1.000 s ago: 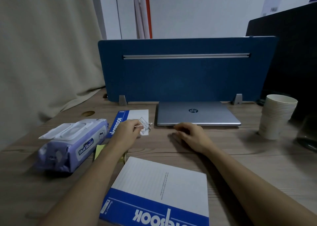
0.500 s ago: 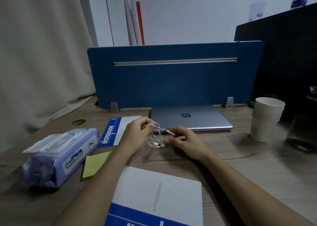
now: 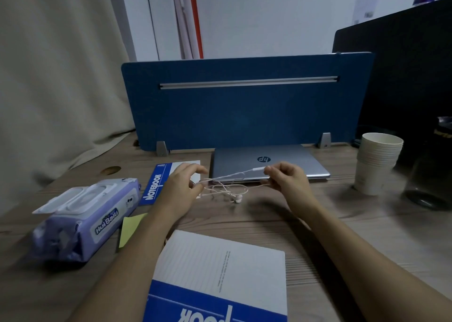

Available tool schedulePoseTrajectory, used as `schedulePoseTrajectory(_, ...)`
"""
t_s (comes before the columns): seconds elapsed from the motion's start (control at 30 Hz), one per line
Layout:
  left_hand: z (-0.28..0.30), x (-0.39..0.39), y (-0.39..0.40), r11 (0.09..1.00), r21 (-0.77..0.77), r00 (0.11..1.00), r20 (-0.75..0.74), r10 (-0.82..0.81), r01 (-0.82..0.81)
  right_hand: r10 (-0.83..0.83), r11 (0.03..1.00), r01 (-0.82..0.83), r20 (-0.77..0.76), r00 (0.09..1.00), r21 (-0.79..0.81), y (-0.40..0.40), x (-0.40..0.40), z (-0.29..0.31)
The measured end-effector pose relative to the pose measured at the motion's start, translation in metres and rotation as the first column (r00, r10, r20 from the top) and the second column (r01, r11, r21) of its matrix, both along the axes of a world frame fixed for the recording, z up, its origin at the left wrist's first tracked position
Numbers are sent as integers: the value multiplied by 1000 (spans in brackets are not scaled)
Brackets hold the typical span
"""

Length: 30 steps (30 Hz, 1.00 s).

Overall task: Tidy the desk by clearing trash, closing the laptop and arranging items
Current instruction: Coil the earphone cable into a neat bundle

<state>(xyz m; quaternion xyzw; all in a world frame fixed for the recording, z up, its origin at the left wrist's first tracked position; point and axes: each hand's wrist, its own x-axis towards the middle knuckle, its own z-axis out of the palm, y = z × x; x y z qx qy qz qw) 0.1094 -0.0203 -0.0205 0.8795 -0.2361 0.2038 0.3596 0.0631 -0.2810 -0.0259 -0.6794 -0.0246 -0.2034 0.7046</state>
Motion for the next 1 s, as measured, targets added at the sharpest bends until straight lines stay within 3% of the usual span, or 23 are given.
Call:
schedulePoseTrajectory(0.07,2,-2,1,1000,-4,1000,2,9,-9,-8,997,6,21,1000,71,-4,-4,6)
schedulePoseTrajectory(0.23,2,-2,9,999,32,997,-74,-29,32,-94,994,89,74,993,58,-14,-10,19)
schedulePoseTrajectory(0.47,1,7,24,998,-53,996,-86,-25,20,-196,948,231,170,966,-220,-34,-9,17)
schedulePoseTrajectory(0.7,2,4,16,991,-121,997,-46,-63,57,-149,951,139,-18,989,-277,-26,-5,9)
schedulePoseTrajectory(0.83,6,-4,4,980,-159,988,-76,-132,119,-145,835,106,-31,989,-539,-6,-8,6)
schedulePoseTrajectory(0.93,7,-9,-4,962,-205,977,-74,-200,181,-15,727,2,-13,1000,-687,13,-10,5)
schedulePoseTrajectory(1.0,7,-11,-8,951,-232,967,-104,-234,205,106,707,-145,-99,989,-692,23,-13,4)
